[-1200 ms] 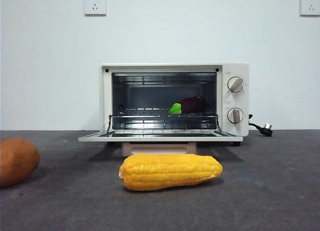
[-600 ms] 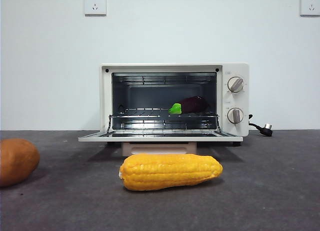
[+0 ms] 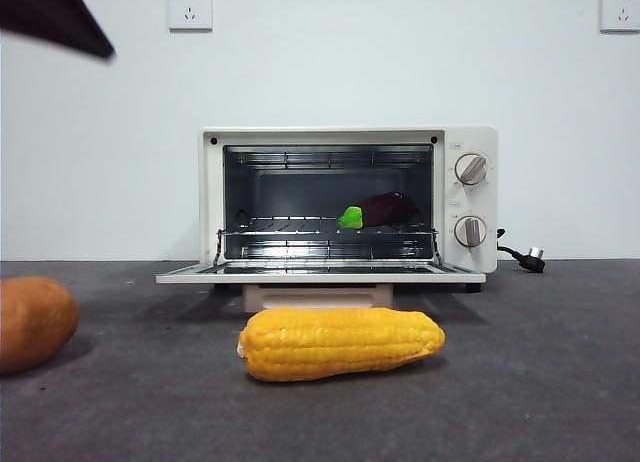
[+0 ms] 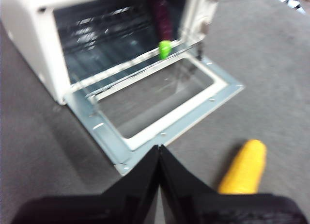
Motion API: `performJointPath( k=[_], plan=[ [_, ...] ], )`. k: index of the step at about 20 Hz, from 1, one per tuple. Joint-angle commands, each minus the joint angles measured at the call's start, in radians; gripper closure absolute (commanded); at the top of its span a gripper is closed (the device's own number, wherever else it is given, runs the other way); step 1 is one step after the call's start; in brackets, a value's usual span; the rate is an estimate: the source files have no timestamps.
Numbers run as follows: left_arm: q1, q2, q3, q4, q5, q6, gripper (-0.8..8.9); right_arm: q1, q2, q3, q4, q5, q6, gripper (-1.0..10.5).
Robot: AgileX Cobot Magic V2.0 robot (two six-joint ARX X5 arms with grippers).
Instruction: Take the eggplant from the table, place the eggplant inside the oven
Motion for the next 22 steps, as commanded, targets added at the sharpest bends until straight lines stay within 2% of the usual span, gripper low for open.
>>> performJointPath(
  k=[1, 8, 10, 15, 22],
  plan=[
    [0.029, 0.118, -0.005, 0.065, 0.013, -0.035, 8.19, 0.001, -0.038, 0.0, -0.024, -0.027, 0.023, 9.6],
    [0.084, 0.39, -0.005, 0.186, 0.09, -0.049, 8.2, 0.001, -0.098, 0.0, -0.025, -0.047, 0.071, 9.6],
    [0.087, 0.445, -0.005, 0.212, 0.09, -0.05, 8.2, 0.001, -0.098, 0.0, -0.025, -0.08, 0.075, 9.6],
    [0.087, 0.565, -0.005, 0.269, 0.09, -0.054, 8.2, 0.001, -0.098, 0.0, -0.025, -0.098, 0.089, 9.6],
    [0.084, 0.684, -0.005, 0.38, 0.154, -0.126, 8.2, 0.001, -0.098, 0.0, -0.025, -0.098, 0.101, 9.6]
  ],
)
